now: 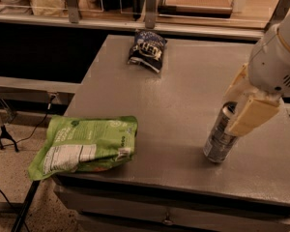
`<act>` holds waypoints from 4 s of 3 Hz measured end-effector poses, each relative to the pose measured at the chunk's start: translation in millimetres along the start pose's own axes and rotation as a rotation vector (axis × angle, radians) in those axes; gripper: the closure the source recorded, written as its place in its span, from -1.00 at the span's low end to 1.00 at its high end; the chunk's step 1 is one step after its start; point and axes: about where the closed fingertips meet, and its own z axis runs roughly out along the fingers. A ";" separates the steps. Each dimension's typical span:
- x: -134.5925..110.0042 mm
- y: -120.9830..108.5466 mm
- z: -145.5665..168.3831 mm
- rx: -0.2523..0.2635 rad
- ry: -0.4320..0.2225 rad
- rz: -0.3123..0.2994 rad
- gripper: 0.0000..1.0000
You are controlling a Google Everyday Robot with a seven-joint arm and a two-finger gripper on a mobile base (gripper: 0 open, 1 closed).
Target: Move redbull can near blue chip bag
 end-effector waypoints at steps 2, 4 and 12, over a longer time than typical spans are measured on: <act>-3.8 -54.5 -15.1 0.113 -0.018 0.006 1.00; -37.8 -161.7 -5.7 0.179 -0.009 -0.001 1.00; -117.5 -285.8 87.5 0.115 -0.022 -0.033 -0.71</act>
Offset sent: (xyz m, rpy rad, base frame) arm 0.0982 -0.0154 0.0335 -0.0161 -0.1608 -0.0418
